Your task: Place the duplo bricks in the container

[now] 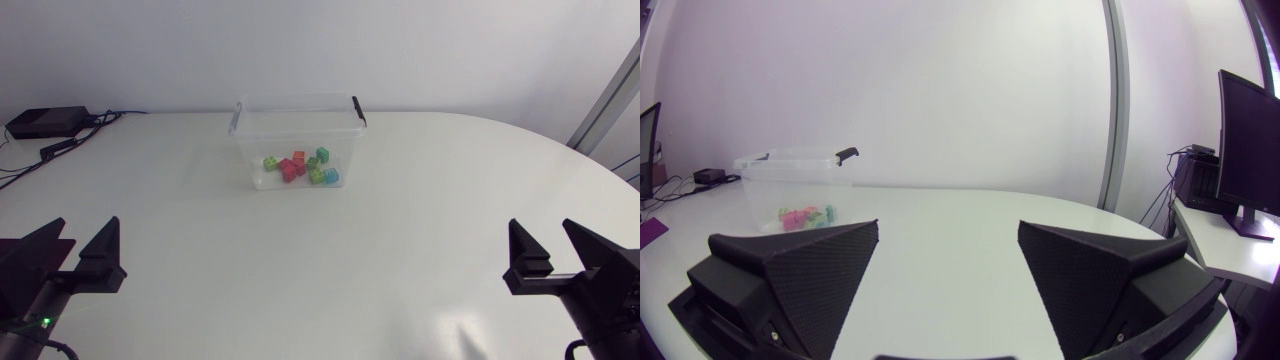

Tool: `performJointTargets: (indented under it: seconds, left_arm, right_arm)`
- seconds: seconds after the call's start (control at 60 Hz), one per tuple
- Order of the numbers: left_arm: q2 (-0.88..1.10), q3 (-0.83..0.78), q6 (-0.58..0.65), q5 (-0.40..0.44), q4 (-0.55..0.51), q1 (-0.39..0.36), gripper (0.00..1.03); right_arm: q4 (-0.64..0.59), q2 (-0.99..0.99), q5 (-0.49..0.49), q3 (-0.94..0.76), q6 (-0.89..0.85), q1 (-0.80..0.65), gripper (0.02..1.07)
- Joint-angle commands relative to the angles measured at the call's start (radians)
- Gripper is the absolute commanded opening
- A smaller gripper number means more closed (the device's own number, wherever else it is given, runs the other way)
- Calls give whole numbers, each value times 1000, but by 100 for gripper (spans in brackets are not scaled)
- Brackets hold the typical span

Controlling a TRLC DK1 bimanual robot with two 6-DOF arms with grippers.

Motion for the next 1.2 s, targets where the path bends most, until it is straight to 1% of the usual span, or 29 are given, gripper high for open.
performJointTargets:
  seconds: [0.0,0.233,0.4,0.483,0.533,0.617,0.75,0.783,0.867,0.95,1.05,1.183]
  left_arm:
    - [-12,-18,8,5,-3,8,99]
    - [-12,-18,8,5,-3,8,99]
    - [-12,-18,8,5,-3,8,99]
    - [-12,-18,8,5,-3,8,99]
    - [-12,-18,8,5,-3,8,99]
    - [-12,-18,8,5,-3,8,99]
    - [-12,-18,8,5,-3,8,99]
    - [-12,-18,8,5,-3,8,99]
    - [-12,-18,8,5,-3,8,99]
    - [-12,-18,8,5,-3,8,99]
    - [-12,-18,8,5,-3,8,99]
    - [-12,-18,8,5,-3,8,99]
  right_arm:
    - [9,-5,-5,-20,0,10,103]
    - [9,-6,-5,-20,-2,6,103]
    - [6,-8,-5,-20,-60,15,103]
    - [6,-8,-8,-10,-86,46,103]
    - [-19,-2,-45,27,-88,58,103]
    - [-29,30,-79,82,-98,58,103]
    - [-86,199,-129,205,-157,59,103]
    - [-121,245,-139,245,-177,59,103]
    - [-241,339,-209,339,-243,59,103]
    - [-365,469,-255,431,-359,63,103]
    - [-537,613,-278,539,-528,90,103]
    - [-730,676,-278,599,-704,136,103]
